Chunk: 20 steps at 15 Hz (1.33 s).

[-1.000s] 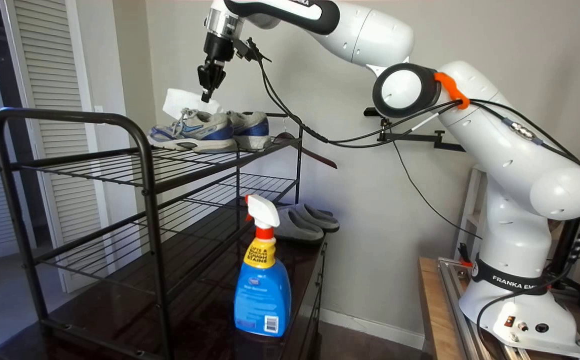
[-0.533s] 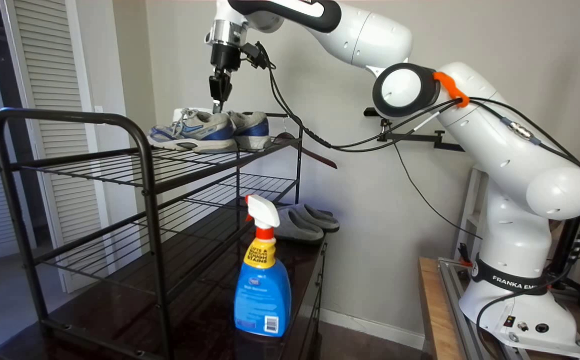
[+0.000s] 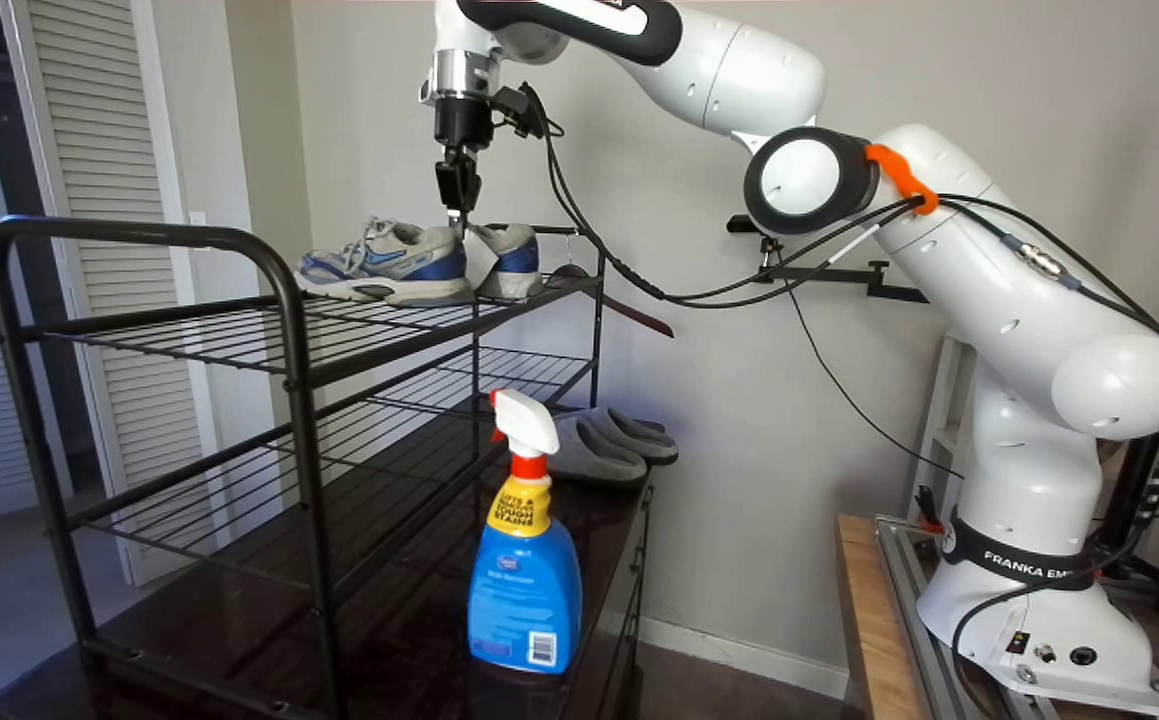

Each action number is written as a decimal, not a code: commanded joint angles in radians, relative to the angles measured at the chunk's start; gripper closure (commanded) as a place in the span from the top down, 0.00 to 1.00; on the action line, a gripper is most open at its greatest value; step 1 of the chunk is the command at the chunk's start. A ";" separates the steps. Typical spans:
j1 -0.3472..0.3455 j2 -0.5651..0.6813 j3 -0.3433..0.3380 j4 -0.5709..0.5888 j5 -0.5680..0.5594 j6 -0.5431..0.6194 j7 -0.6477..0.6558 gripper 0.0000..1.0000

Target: Pick up the napkin and put it in the shoe

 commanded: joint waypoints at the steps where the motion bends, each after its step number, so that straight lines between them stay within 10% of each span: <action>1: 0.000 -0.006 -0.025 0.013 -0.008 0.022 0.084 0.00; 20: 0.043 -0.006 -0.155 0.012 -0.152 0.001 0.339 0.00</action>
